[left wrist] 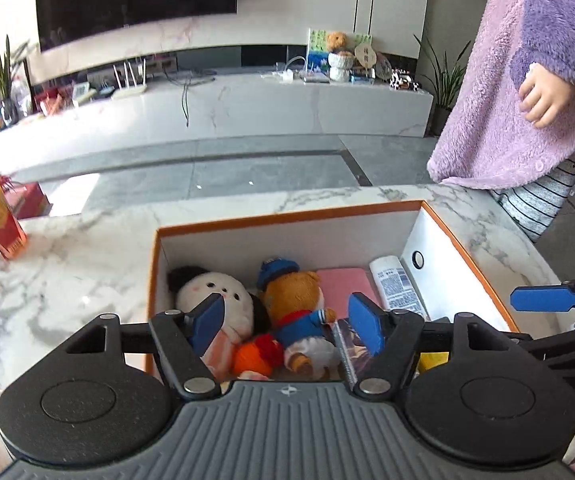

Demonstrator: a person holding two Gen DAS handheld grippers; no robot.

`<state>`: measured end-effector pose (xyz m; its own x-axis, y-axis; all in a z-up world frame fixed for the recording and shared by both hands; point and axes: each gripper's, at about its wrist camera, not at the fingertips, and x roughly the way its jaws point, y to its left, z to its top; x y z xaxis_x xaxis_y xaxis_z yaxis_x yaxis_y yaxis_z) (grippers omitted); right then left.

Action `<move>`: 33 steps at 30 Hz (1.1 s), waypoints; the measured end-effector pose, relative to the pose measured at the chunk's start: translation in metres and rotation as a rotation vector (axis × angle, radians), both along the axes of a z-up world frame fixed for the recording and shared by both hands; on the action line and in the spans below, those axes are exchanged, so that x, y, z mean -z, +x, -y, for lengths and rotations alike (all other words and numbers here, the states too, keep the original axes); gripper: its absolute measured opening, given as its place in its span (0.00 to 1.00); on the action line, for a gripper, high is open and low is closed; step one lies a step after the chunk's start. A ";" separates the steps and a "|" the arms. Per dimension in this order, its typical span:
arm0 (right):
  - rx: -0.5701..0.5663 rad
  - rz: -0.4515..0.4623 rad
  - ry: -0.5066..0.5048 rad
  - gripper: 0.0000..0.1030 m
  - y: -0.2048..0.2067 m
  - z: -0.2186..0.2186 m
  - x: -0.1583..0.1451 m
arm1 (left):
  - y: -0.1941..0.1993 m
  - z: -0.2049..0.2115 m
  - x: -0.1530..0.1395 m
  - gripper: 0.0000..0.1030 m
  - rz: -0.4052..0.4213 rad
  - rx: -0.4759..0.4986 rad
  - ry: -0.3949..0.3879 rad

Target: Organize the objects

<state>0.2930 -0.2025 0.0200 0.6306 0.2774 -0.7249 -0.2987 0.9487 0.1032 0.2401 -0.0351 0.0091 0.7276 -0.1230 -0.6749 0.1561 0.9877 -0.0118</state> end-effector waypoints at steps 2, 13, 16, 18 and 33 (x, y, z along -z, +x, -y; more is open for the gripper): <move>0.000 0.012 0.011 0.80 -0.006 -0.003 -0.003 | -0.010 -0.004 -0.005 0.86 0.055 -0.020 0.034; 0.058 0.030 0.000 0.85 -0.034 -0.017 0.007 | -0.046 -0.027 0.005 0.88 0.097 -0.111 0.059; 0.081 0.026 -0.013 0.85 -0.039 -0.018 0.013 | -0.051 -0.029 0.014 0.88 0.086 -0.131 0.074; 0.088 0.026 -0.028 0.85 -0.042 -0.021 0.018 | -0.054 -0.030 0.018 0.88 0.075 -0.144 0.076; 0.112 0.029 -0.032 0.85 -0.048 -0.024 0.034 | -0.059 -0.027 0.035 0.88 0.055 -0.168 0.074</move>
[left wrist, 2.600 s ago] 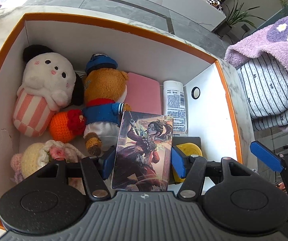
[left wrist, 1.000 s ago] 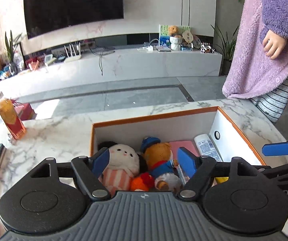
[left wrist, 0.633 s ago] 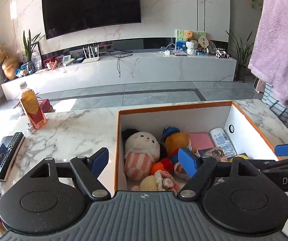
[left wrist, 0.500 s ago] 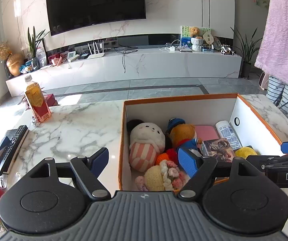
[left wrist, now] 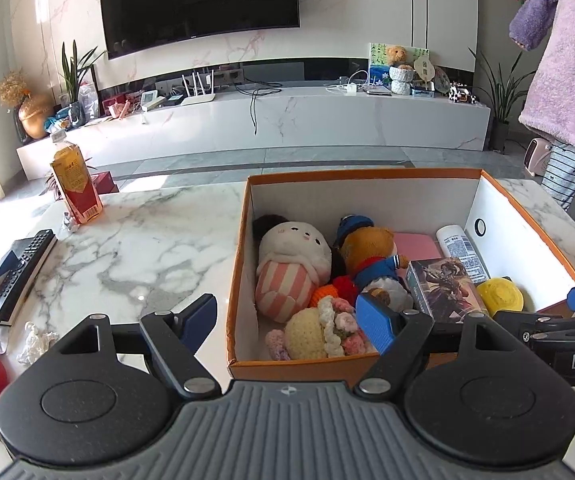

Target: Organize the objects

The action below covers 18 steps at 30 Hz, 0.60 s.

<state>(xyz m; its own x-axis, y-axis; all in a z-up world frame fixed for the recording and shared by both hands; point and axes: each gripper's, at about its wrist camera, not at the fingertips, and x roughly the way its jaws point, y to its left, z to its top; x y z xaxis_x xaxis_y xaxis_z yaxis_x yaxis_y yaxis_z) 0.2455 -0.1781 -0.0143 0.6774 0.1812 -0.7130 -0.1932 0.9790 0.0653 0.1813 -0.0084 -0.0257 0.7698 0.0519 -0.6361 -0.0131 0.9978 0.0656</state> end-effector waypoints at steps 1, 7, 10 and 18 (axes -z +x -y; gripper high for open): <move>-0.001 0.003 -0.005 0.86 0.000 -0.001 0.000 | 0.000 0.001 0.001 0.88 -0.004 0.000 0.003; -0.005 0.007 -0.012 0.87 -0.001 -0.001 0.002 | 0.000 0.003 0.006 0.88 -0.021 -0.002 0.015; -0.006 0.006 -0.008 0.88 -0.001 0.000 0.003 | 0.000 0.003 0.007 0.88 -0.026 -0.001 0.013; -0.004 0.005 -0.005 0.88 -0.001 -0.001 0.003 | 0.000 0.005 0.008 0.88 -0.031 0.006 0.012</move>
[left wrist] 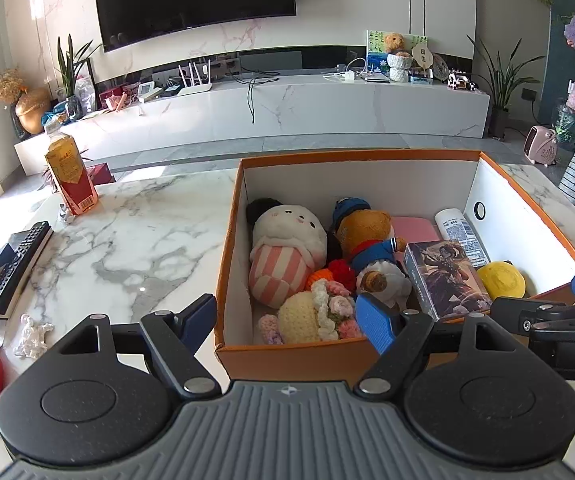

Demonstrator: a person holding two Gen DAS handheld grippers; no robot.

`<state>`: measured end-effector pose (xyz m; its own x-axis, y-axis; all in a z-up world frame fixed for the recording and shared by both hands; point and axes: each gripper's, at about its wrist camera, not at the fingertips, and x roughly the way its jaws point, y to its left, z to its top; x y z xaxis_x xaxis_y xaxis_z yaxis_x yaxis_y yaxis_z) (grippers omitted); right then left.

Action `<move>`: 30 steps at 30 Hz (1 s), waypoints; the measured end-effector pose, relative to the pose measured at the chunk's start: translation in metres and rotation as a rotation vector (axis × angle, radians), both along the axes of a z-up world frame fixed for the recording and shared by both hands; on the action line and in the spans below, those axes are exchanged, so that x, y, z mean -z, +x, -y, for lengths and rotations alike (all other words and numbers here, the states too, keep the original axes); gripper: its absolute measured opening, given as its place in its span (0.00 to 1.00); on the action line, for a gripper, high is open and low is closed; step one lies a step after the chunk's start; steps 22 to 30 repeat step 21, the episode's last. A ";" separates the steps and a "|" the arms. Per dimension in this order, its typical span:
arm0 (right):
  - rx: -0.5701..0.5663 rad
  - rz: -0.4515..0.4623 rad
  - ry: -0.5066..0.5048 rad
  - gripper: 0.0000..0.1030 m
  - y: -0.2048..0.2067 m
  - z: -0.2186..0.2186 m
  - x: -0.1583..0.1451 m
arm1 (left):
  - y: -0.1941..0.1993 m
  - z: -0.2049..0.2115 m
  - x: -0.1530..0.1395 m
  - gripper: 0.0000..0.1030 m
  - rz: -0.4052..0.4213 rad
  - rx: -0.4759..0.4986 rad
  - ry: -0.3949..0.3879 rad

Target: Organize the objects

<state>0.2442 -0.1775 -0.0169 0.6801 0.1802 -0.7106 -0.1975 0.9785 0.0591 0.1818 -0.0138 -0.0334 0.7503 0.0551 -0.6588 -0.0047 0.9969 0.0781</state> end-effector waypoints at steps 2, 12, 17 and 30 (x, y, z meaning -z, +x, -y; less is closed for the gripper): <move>0.000 0.000 -0.001 0.88 0.000 0.000 0.000 | 0.000 0.000 0.000 0.88 0.000 -0.001 0.001; 0.002 -0.002 0.002 0.88 0.001 0.000 0.000 | 0.000 0.000 0.000 0.88 0.000 -0.001 0.002; 0.001 -0.003 0.004 0.88 0.001 0.000 0.000 | 0.000 0.000 0.000 0.88 0.000 -0.002 0.003; -0.001 -0.003 0.005 0.88 0.001 0.000 0.000 | 0.000 0.000 0.000 0.88 0.001 -0.001 0.002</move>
